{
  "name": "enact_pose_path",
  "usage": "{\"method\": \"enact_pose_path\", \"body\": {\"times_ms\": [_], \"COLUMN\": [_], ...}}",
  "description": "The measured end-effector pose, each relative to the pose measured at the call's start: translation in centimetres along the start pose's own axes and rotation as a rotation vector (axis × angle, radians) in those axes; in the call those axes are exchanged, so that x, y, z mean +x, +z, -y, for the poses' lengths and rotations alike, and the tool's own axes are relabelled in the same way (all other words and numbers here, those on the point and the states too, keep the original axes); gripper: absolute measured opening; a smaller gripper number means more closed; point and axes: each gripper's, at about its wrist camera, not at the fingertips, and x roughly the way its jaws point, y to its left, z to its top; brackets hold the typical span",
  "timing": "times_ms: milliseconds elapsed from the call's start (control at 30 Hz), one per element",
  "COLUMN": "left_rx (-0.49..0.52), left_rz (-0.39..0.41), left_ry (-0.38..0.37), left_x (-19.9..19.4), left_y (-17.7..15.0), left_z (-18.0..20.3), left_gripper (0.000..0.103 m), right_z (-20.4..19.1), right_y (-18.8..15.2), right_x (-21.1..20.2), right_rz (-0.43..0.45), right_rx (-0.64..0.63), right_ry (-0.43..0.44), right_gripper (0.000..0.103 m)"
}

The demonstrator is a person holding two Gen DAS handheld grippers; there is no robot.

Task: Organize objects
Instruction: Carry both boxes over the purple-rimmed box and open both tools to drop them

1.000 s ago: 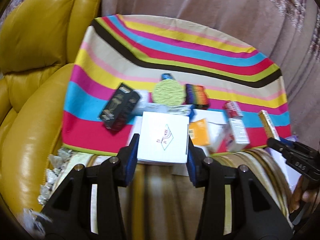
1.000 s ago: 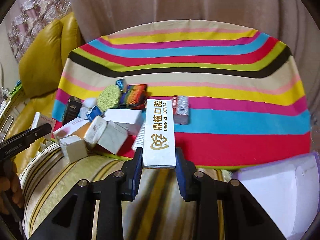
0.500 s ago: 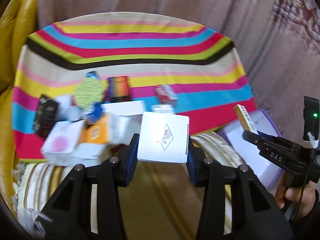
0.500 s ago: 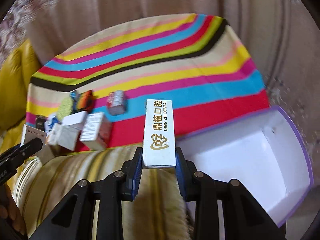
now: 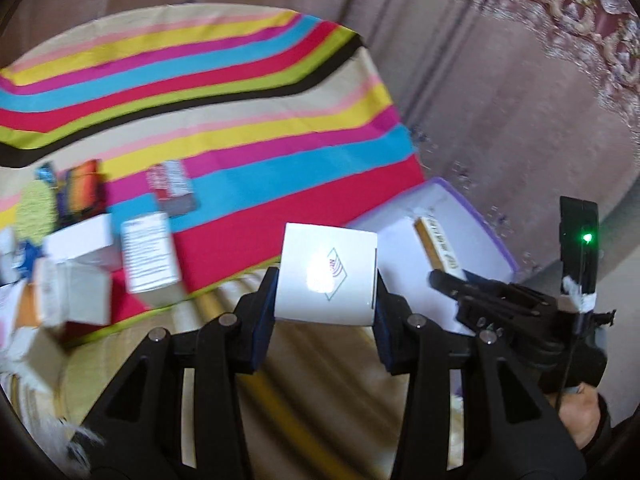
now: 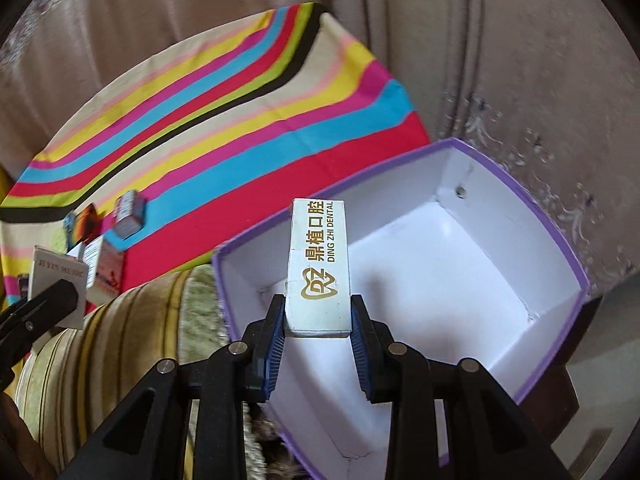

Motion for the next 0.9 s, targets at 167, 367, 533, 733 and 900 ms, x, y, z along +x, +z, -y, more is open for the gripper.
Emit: {"method": "enact_pose_path", "body": {"times_ms": [167, 367, 533, 733, 900], "left_rx": [0.033, 0.046, 0.028, 0.012, -0.02], "left_rz": [-0.017, -0.035, -0.011, 0.018, 0.053], "left_ry": [-0.083, -0.173, -0.181, -0.15, -0.124], "left_x": [1.4, 2.7, 2.3, 1.4, 0.0], "left_y": [0.7, 1.3, 1.4, 1.2, 0.6], "left_z": [2.1, 3.7, 3.6, 2.9, 1.6], "left_gripper": [0.047, 0.053, 0.073, 0.074, 0.074], "right_z": [1.6, 3.0, 3.9, 3.1, 2.0], "right_y": [-0.1, -0.2, -0.3, -0.3, -0.2], "right_x": [-0.1, 0.0, -0.3, -0.8, -1.1], "right_rz": [-0.001, -0.005, 0.006, 0.025, 0.036], "right_rx": [0.056, 0.117, 0.152, 0.128, 0.084], "right_ry": [-0.023, -0.025, -0.001, 0.009, 0.019], "right_gripper": [0.032, 0.033, 0.045, 0.046, 0.052]}}
